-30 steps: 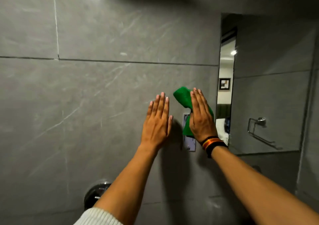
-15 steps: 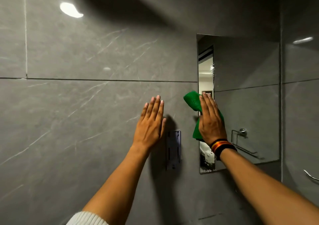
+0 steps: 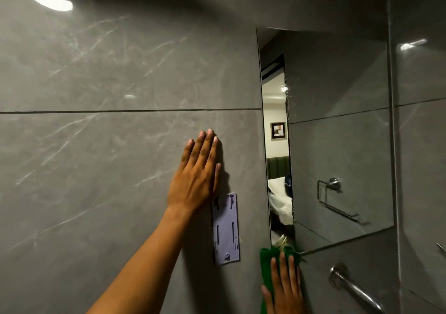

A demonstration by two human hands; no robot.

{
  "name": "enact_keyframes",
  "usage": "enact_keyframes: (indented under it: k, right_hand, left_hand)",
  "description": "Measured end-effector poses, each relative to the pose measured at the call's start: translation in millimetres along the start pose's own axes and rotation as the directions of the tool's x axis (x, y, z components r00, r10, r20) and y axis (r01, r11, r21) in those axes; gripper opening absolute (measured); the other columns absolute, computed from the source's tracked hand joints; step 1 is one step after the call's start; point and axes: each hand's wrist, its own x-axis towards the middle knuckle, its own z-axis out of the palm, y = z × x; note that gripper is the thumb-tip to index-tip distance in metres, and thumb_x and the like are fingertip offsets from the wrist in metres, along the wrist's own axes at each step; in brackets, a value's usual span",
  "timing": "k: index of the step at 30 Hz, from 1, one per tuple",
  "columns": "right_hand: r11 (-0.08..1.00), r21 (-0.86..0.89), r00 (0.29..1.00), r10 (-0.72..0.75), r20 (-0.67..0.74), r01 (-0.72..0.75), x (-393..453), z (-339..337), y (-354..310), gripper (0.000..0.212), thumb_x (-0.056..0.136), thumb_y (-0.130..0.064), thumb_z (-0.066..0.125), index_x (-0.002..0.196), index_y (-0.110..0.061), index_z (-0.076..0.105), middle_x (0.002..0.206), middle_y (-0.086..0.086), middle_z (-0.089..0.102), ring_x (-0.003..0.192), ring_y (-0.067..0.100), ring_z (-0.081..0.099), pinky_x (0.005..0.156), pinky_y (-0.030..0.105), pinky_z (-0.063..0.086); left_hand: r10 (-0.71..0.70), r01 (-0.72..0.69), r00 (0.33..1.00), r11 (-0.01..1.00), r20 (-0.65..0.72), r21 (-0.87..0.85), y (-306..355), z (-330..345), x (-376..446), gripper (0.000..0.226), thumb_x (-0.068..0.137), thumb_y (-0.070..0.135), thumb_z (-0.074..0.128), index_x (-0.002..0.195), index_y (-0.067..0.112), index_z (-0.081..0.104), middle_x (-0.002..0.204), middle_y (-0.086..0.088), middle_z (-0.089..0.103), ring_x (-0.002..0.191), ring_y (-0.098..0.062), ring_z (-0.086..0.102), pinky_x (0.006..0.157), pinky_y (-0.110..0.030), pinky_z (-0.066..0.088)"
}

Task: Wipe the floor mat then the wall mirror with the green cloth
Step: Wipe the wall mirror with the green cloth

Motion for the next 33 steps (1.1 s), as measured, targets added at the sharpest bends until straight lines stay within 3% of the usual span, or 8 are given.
enact_keyframes:
  k: [3, 7, 12, 18, 25, 33]
  right_hand:
    - [0.996, -0.09, 1.0, 0.019, -0.018, -0.02, -2, 12, 3, 0.075, 0.1, -0.059, 0.017, 0.16, -0.016, 0.004, 0.169, 0.01, 0.001, 0.155, 0.034, 0.001, 0.126, 0.049, -0.001]
    - [1.0, -0.029, 0.996, -0.011, -0.089, 0.009, 5, 10, 5, 0.07, 0.102, -0.053, 0.017, 0.16, -0.017, 0.004, 0.169, 0.008, 0.0, 0.156, 0.032, 0.0, 0.124, 0.05, 0.003]
    - [0.996, 0.086, 0.998, -0.03, -0.054, 0.034, 39, -12, 3, 0.062, 0.105, -0.047, 0.015, 0.161, -0.021, 0.007, 0.17, 0.004, 0.003, 0.155, 0.031, 0.006, 0.118, 0.057, 0.014]
    - [0.989, 0.092, 0.975, -0.099, -0.197, 0.119, 168, -92, -17, 0.059, 0.105, -0.043, 0.015, 0.16, -0.025, 0.005, 0.17, -0.002, -0.002, 0.156, 0.028, 0.004, 0.126, 0.051, 0.0]
    - [0.988, 0.019, 0.905, -0.133, -0.403, 0.154, 357, -196, -44, 0.06, 0.104, -0.043, 0.022, 0.16, -0.024, 0.011, 0.169, 0.002, 0.007, 0.156, 0.025, 0.003, 0.126, 0.052, 0.004]
    - [0.99, 0.034, 0.881, -0.104, -0.462, 0.135, 482, -268, -68, 0.059, 0.104, -0.042, 0.021, 0.16, -0.025, 0.013, 0.169, 0.002, 0.009, 0.156, 0.026, 0.005, 0.125, 0.053, 0.006]
  left_hand:
    - [0.002, -0.002, 1.0, 1.0, -0.024, 0.015, 1, 0, 1, 0.063, 0.112, 0.033, 0.023, 0.164, -0.002, 0.022, 0.173, -0.022, 0.018, 0.162, -0.033, 0.014, 0.132, -0.046, 0.01]
    - [0.003, -0.002, 0.999, 1.0, -0.039, 0.003, 2, -1, 1, 0.062, 0.112, 0.033, 0.026, 0.163, -0.003, 0.025, 0.173, -0.022, 0.02, 0.161, -0.033, 0.015, 0.132, -0.046, 0.012]
    - [0.005, -0.004, 0.999, 1.0, -0.043, 0.012, 3, 0, -2, 0.063, 0.111, 0.033, 0.027, 0.163, -0.003, 0.025, 0.172, -0.023, 0.021, 0.161, -0.034, 0.018, 0.132, -0.046, 0.011]
    - [-0.001, 0.001, 1.0, 1.0, -0.027, 0.011, 3, -3, -2, 0.064, 0.111, 0.034, 0.027, 0.163, -0.004, 0.025, 0.172, -0.023, 0.02, 0.161, -0.035, 0.017, 0.131, -0.047, 0.011]
    - [0.002, -0.001, 0.999, 1.0, -0.036, 0.026, 3, -2, 0, 0.064, 0.11, 0.032, 0.03, 0.162, -0.003, 0.027, 0.172, -0.023, 0.02, 0.16, -0.036, 0.018, 0.131, -0.048, 0.013]
    - [0.014, -0.013, 0.999, 0.999, -0.039, 0.029, 1, 2, -1, 0.063, 0.109, 0.032, 0.03, 0.161, -0.003, 0.031, 0.172, -0.023, 0.023, 0.159, -0.037, 0.023, 0.129, -0.05, 0.018]
